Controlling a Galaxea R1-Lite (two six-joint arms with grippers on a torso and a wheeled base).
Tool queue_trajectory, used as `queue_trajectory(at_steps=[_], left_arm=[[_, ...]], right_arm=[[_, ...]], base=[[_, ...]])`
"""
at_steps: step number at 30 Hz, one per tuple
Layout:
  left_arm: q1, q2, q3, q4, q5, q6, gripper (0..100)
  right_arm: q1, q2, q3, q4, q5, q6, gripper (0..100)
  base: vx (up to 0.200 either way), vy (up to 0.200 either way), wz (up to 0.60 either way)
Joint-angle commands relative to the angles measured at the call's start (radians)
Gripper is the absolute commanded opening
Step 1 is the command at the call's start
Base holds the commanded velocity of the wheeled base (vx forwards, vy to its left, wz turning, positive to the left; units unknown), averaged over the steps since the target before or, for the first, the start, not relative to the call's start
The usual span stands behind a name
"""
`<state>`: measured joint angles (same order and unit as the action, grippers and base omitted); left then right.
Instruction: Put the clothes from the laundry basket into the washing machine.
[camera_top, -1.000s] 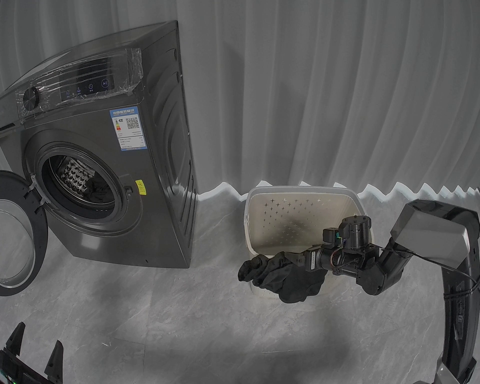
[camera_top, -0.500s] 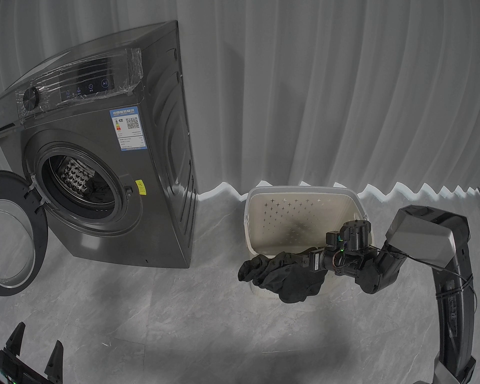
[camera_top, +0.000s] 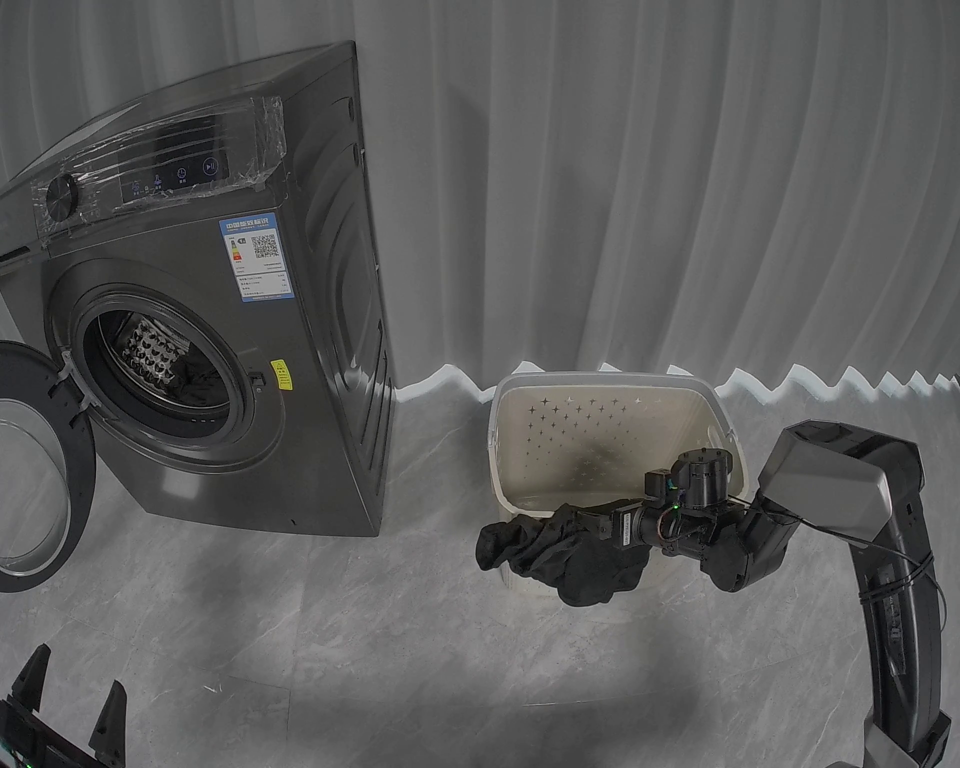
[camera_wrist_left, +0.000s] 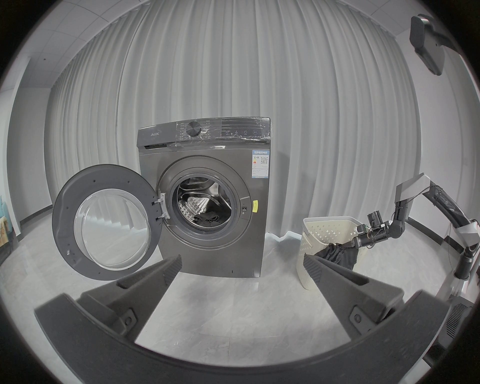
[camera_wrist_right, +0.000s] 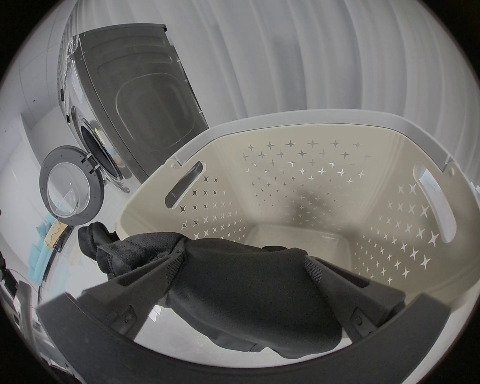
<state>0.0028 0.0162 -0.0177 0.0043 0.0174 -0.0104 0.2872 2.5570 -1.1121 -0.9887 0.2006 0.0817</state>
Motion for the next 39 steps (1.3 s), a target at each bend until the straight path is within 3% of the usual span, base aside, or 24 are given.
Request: queue_trajectory(at_steps=[1, 2, 3, 26, 32, 33, 39], left_arm=[[0.0, -0.016, 0.018, 0.0, 0.001, 0.0, 100], [0.0, -0.016, 0.018, 0.0, 0.001, 0.0, 100], [0.0, -0.016, 0.018, 0.0, 0.001, 0.0, 100], [0.0, -0.016, 0.018, 0.0, 0.001, 0.0, 100], [0.0, -0.016, 0.018, 0.0, 0.001, 0.0, 100], [0.0, -0.016, 0.018, 0.0, 0.001, 0.0, 100], [0.0, -0.016, 0.018, 0.0, 0.001, 0.0, 100]], right_arm=[[0.003, 0.009, -0.008, 0.002, -0.001, 0.0, 100], [0.003, 0.009, -0.009, 0.002, -0.001, 0.0, 100], [0.003, 0.009, -0.009, 0.002, -0.001, 0.0, 0], [-0.023, -0.06, -0.014, -0.005, -0.01, 0.012, 0], [-0.011, -0.072, 0.069, -0.008, -0.012, 0.007, 0], [-0.003, -0.077, 0.078, -0.015, -0.012, 0.007, 100], [0.021, -0.081, 0.101, -0.042, -0.012, 0.003, 100]], base=[[0.0, 0.0, 0.0], [0.0, 0.0, 0.0], [0.0, 0.0, 0.0], [0.0, 0.0, 0.0], [0.0, 0.0, 0.0], [0.0, 0.0, 0.0], [0.0, 0.0, 0.0]])
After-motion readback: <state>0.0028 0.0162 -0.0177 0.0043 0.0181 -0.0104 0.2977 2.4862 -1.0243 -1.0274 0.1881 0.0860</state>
